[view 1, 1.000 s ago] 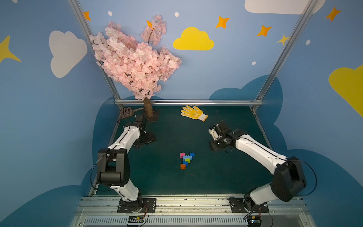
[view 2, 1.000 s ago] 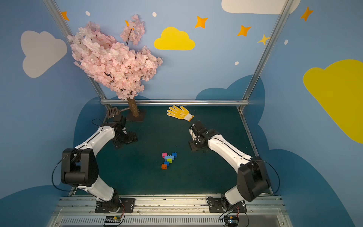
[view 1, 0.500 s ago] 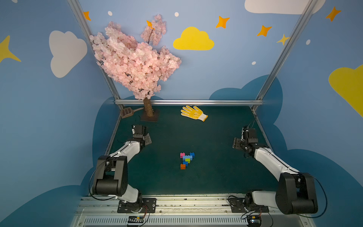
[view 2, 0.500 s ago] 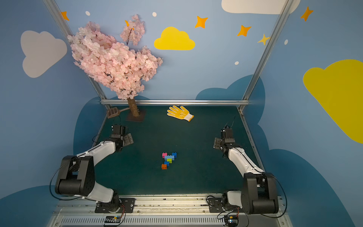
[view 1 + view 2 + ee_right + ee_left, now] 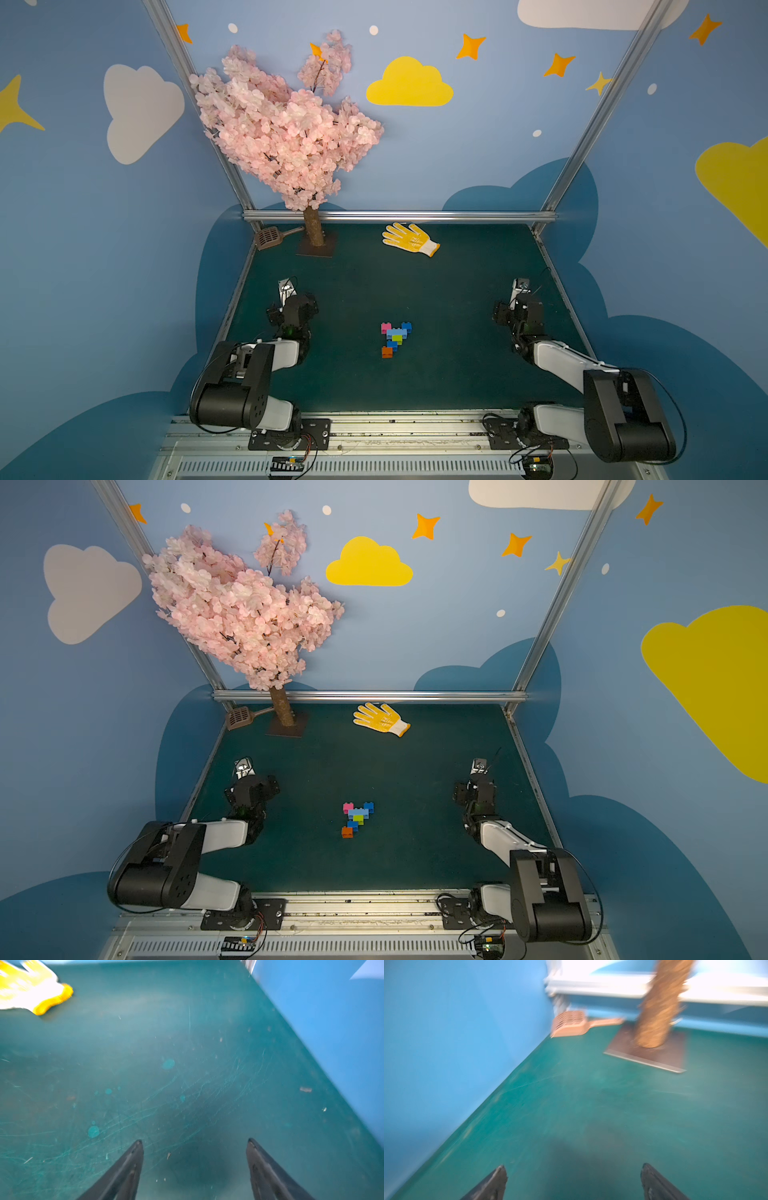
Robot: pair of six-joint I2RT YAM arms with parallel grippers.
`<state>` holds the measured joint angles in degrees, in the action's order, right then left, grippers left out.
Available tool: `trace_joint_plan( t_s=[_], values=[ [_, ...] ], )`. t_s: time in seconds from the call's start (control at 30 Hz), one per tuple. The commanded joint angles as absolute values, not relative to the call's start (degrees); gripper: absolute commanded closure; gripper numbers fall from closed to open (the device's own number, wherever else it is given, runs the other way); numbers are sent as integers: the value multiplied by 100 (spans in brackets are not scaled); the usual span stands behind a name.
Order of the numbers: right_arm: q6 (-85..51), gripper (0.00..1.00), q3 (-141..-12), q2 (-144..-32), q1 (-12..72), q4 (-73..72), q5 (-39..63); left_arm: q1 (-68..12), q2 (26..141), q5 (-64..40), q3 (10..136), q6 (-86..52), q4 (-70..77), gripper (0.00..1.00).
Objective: Assemble the letter y with lego
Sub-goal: Reset both arms
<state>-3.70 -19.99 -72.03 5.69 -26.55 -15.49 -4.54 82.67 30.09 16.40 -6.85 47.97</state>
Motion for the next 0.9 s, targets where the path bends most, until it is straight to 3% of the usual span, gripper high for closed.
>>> trace_joint_plan(
  t_s=[0.0,0.13,0.2,0.27,0.33,0.5,0.87],
  values=[
    [-36,23,-1689,-7155,520,-4208,-1320,-571,8502,1925,1120,115,6742,0],
    [103,23,-1456,-7656,531,-5059,-1038,-588,9334,1966,1628,272,6828,0],
    [192,21,-1401,-8018,538,-5444,-842,-512,8824,1882,1822,18,5603,0],
    [242,20,-1520,-8347,547,-5663,-417,-501,9008,1924,1890,14,5797,0],
    [736,16,-1772,-8510,554,-5360,137,-483,9185,1912,1847,83,6159,0],
    [375,11,-2616,-8410,520,-3481,-404,-475,9098,1905,1879,24,5978,0],
    [330,11,-2627,-8443,488,-3560,-404,-483,9110,1912,1868,35,6003,0]
  ],
)
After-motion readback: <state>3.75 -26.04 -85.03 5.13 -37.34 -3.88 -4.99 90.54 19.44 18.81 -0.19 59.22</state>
